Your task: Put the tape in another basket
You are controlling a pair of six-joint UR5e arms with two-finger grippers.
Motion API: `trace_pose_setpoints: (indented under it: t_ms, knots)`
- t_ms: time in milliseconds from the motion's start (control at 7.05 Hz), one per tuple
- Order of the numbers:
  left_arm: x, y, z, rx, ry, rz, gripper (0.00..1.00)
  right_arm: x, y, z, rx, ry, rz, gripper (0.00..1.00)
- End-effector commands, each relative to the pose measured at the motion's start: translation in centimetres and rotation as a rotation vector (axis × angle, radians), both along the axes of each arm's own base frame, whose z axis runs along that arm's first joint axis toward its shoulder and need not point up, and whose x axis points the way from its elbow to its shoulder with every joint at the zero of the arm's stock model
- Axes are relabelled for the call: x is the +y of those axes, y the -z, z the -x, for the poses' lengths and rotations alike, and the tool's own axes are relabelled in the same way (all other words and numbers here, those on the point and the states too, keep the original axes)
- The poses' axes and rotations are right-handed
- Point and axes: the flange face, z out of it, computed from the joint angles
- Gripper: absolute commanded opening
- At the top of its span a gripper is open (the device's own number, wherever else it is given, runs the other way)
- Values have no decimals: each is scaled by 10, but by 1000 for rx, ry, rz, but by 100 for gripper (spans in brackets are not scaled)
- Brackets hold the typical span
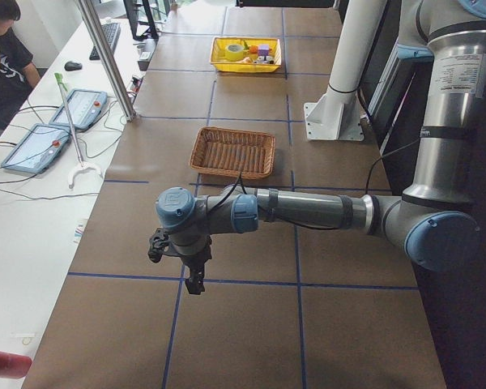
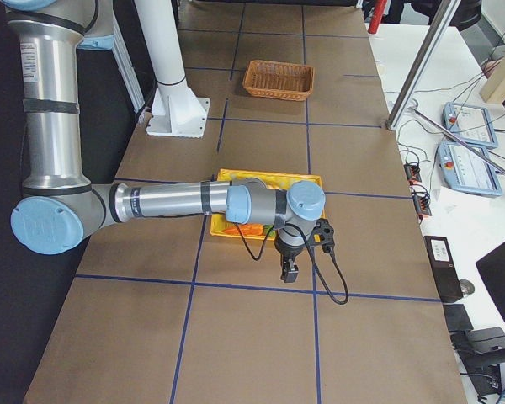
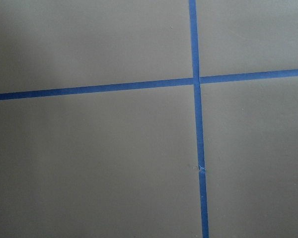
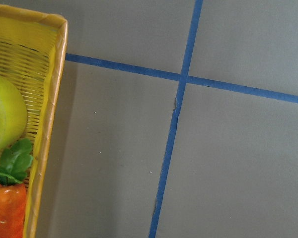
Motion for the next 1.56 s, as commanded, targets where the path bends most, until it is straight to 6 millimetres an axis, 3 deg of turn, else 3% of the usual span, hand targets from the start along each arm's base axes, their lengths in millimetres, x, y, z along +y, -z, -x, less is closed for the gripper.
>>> trace_pose_setpoints:
  t_ms: [0, 1418]
  knots:
    - [-3, 6, -1, 0, 2, 0, 100, -1, 2, 1, -3, -2, 1, 100]
    - [-1, 16, -1, 7, 5, -33, 100, 0, 1, 7, -6, 19, -6, 100]
